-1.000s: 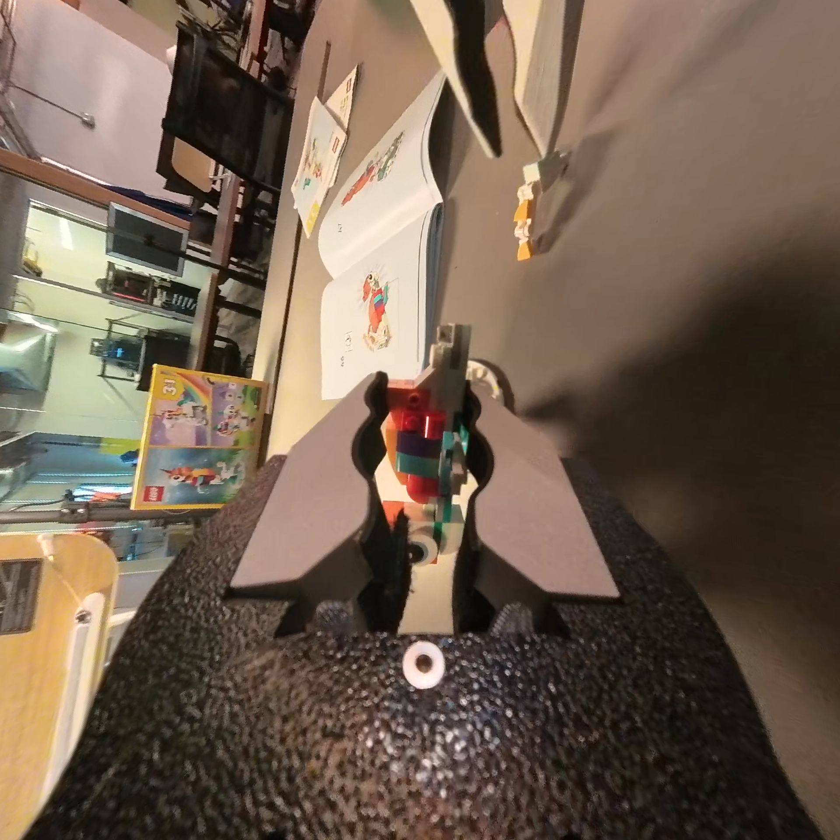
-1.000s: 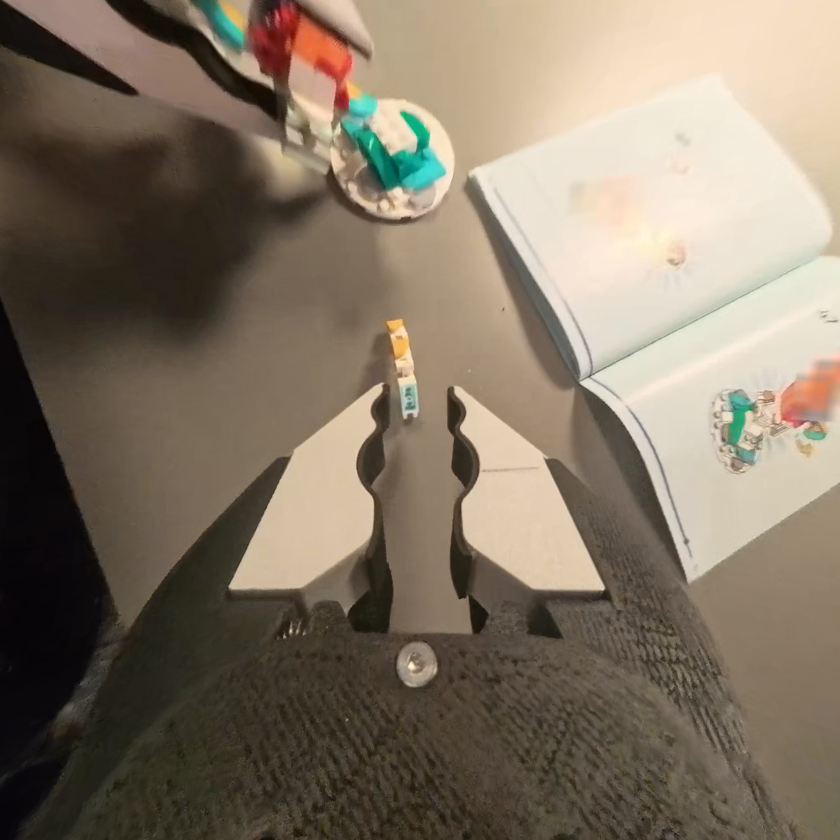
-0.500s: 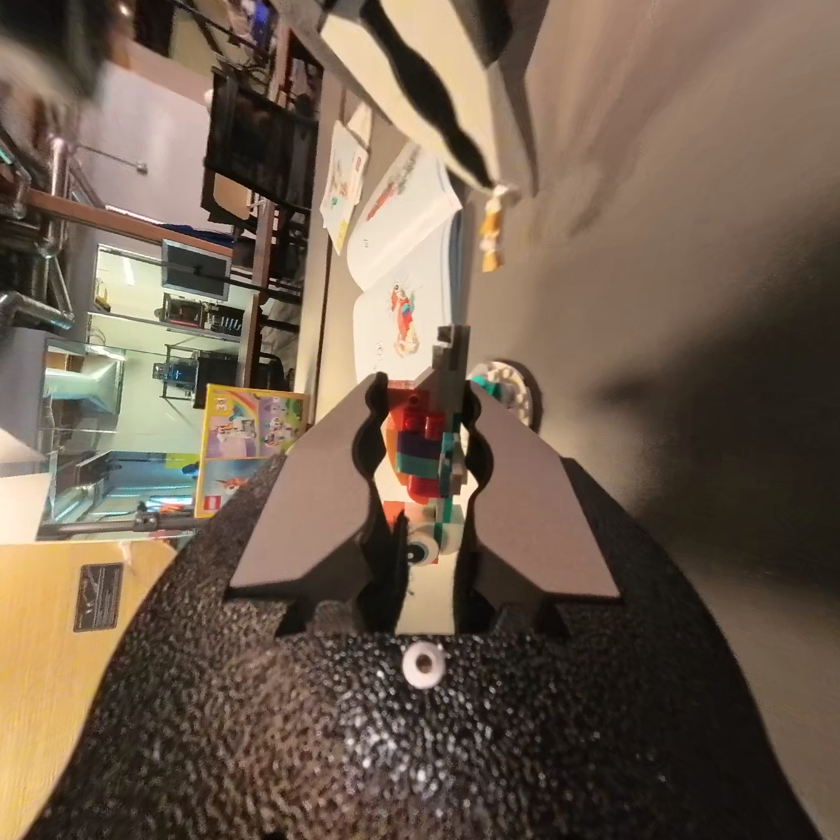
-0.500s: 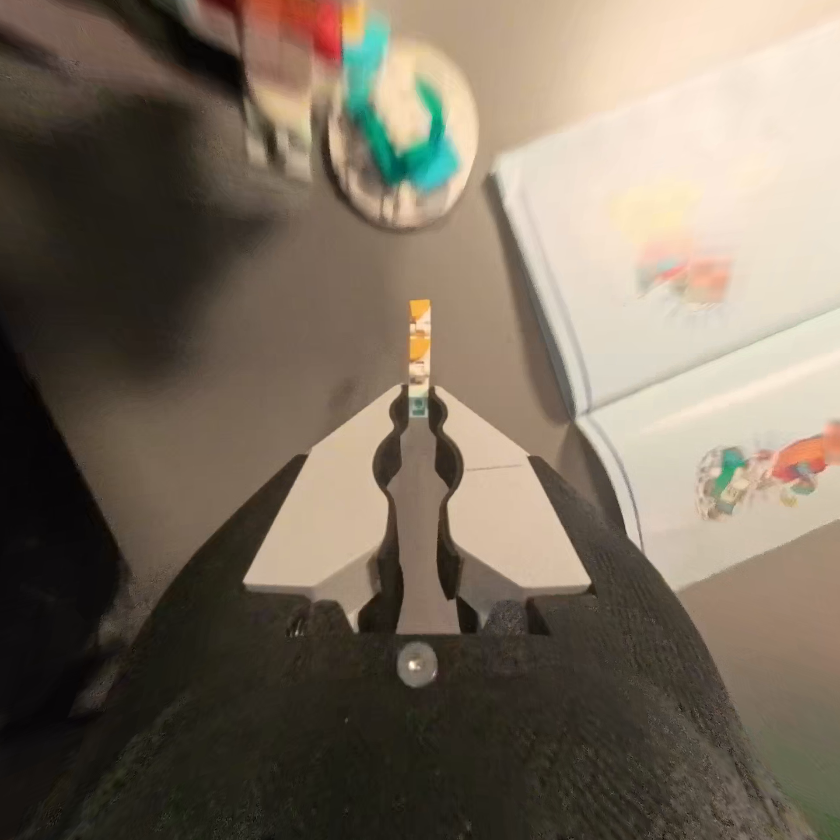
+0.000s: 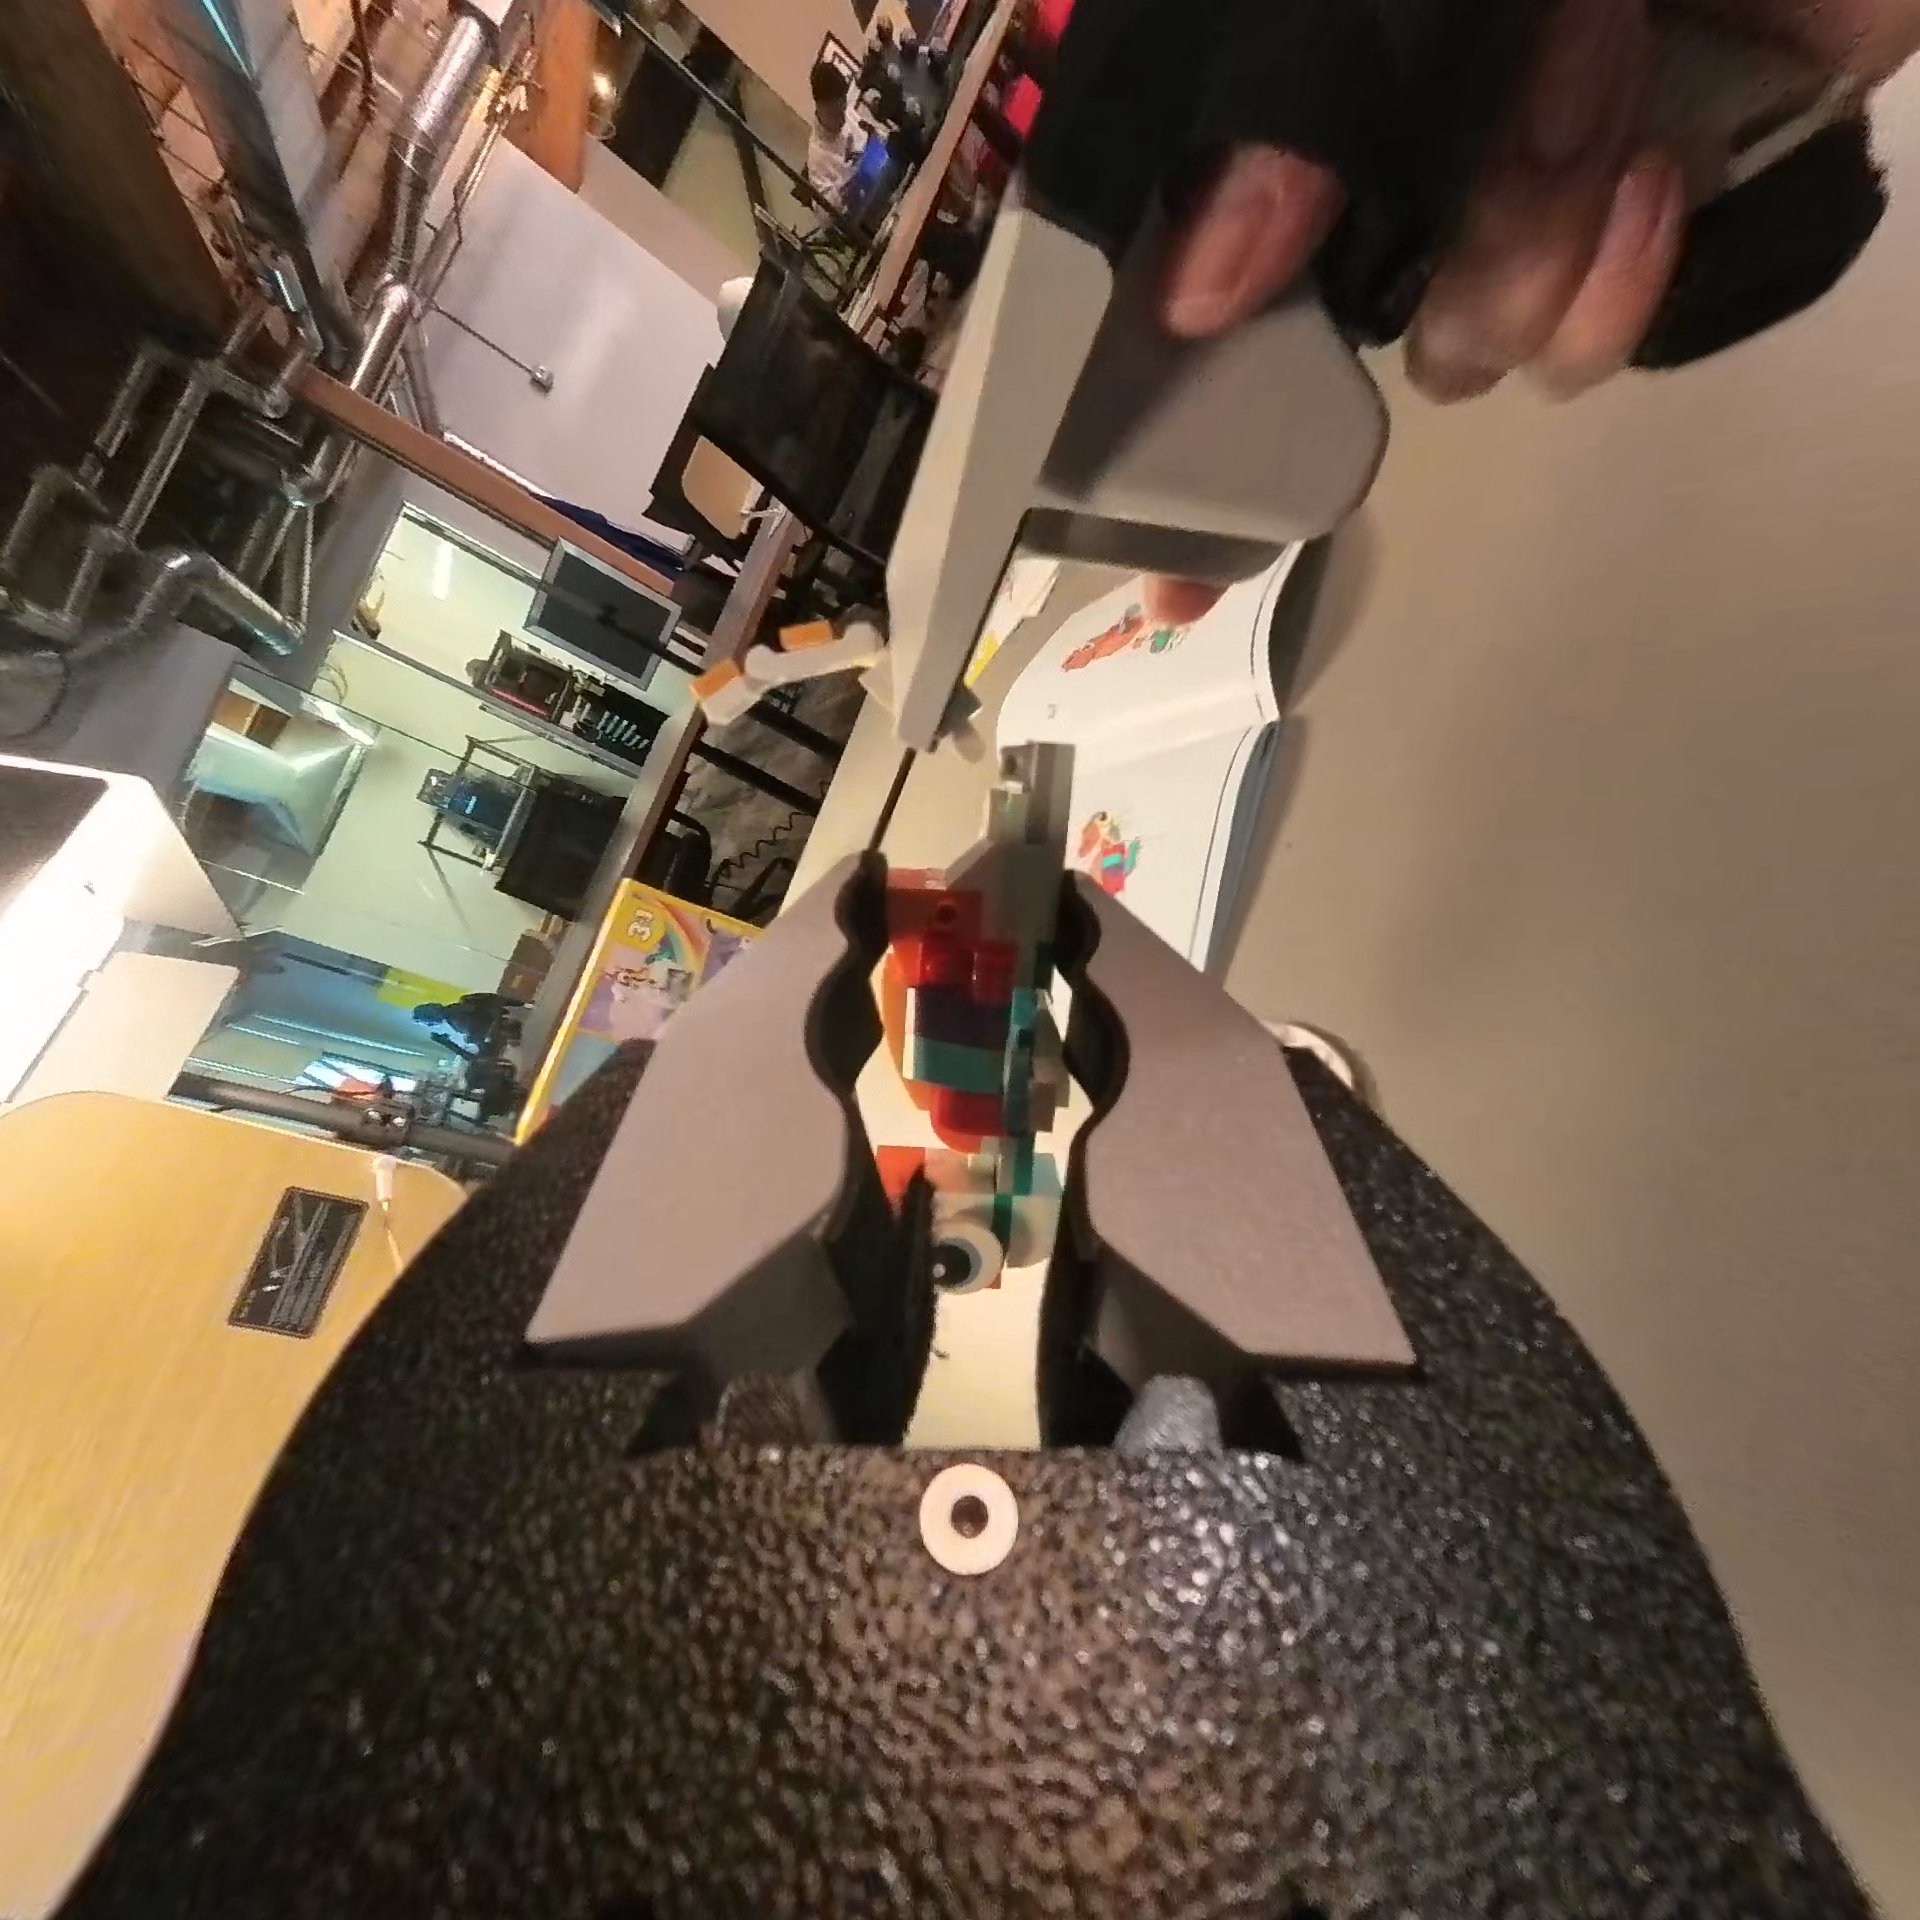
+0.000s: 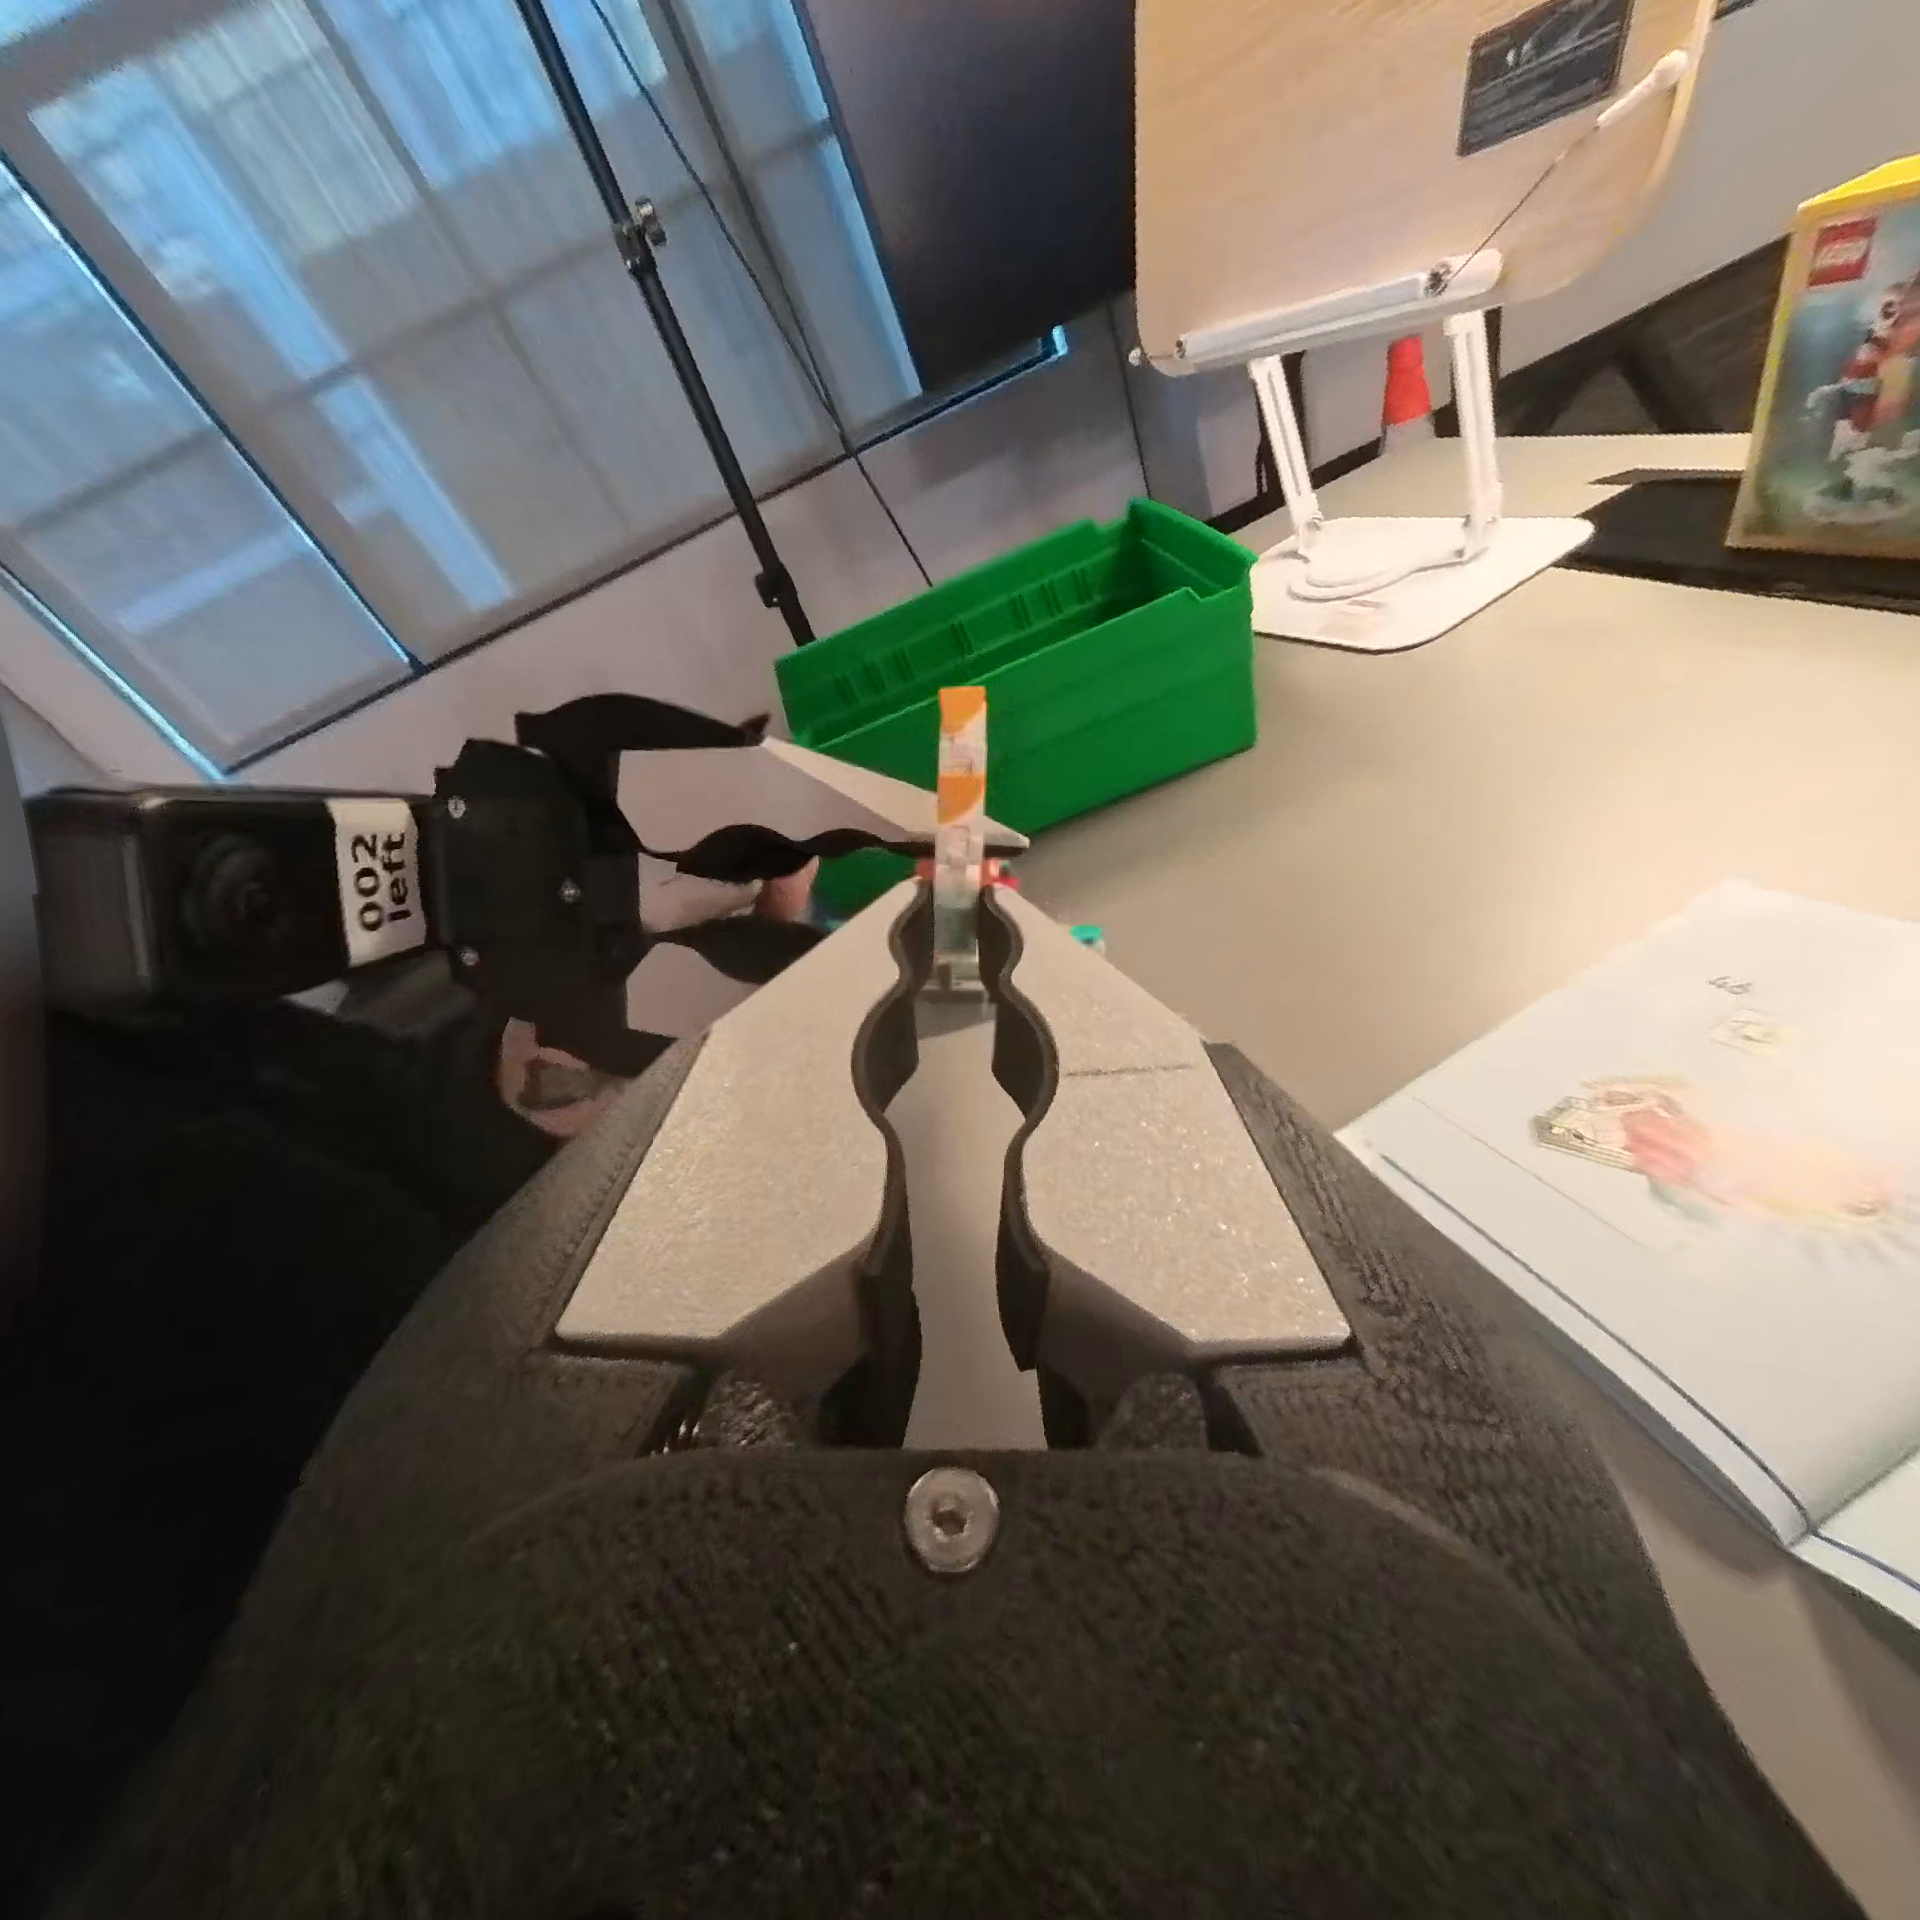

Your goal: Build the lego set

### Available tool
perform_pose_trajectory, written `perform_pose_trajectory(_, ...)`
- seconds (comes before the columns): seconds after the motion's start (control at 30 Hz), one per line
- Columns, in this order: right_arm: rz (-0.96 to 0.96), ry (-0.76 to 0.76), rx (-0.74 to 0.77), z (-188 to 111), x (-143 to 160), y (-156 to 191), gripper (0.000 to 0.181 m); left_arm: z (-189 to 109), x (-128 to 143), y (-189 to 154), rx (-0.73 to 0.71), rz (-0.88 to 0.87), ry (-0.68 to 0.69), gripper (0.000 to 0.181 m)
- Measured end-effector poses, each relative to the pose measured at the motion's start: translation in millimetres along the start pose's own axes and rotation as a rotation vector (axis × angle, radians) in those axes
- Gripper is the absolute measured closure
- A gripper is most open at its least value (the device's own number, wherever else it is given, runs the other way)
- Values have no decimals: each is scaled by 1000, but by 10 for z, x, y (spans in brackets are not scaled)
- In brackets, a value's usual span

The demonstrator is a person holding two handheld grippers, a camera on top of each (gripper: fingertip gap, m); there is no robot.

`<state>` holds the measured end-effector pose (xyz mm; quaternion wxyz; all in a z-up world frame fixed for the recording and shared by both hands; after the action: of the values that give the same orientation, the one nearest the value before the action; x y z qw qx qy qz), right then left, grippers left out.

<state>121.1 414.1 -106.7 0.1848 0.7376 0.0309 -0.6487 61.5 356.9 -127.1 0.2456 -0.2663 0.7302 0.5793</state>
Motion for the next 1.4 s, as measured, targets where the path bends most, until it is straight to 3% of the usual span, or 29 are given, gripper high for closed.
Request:
perform_pose_trajectory(0.9,-225,242,-66,-96,158,74,175,-6,-43,-213,-124,342,-28,152)
perform_pose_trajectory(1.27,-270,213,-26,-107,177,40,175,19,-45,-224,-143,324,-41,152)
perform_pose_trajectory(1.4,-180,162,-111,-153,126,103,175,-36,-83,-202,-148,288,-99,152)
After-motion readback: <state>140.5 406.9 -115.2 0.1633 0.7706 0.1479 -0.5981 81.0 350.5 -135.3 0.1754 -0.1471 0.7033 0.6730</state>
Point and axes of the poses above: each gripper's, where its closed fingertips meet, z out along the fingers, x out of its underside, y = z × x across the jaws, the point moved 5 cm from there along -z, back along the fingers, and after that the axes turned 8 degrees about -z, right-handed, at the moved point
